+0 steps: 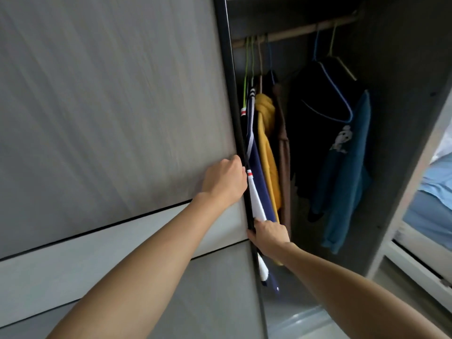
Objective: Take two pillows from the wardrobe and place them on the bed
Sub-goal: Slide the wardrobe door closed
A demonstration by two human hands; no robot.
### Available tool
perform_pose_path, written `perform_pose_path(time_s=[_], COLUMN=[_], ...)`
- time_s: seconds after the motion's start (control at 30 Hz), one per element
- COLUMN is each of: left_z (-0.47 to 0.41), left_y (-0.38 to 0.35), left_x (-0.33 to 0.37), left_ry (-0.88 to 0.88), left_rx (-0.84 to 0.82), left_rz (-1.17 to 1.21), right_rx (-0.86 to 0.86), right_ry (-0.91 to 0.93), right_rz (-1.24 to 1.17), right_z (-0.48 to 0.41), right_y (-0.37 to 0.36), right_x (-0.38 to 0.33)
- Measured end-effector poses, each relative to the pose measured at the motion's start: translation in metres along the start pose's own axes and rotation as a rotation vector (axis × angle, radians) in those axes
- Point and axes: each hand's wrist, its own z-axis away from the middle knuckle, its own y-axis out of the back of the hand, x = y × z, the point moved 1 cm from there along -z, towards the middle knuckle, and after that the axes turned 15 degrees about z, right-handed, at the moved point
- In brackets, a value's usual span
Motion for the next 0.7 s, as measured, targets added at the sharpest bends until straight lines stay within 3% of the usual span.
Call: perform_pose_path(time_s=[0.2, 0.3, 0.43, 0.7], left_z=[-0.034, -0.043, -0.048, -0.083], left_y=[-0.047, -0.062, -0.083, -0.129], left_x=[0.047, 0.07, 0.087, 0.107], left_ry=[-0.133, -0.262, -0.569, -0.721], left_rx=[-0.055, 0.002, 0.153, 0.141], left_rz=[0.01, -0.008, -0.246, -0.499], right_rx=[0.007, 0.013, 0.021, 0.025], right_ry=[-0.049, -0.091, -0.162, -0.339], right_rz=[0.055, 0.052, 0.061, 0.088], right_z=[-0.01, -0.013, -0.017, -0.02], right_y=[-0.001, -0.004, -0.004, 0.005], right_x=[0.088, 0.132, 0.182, 0.266])
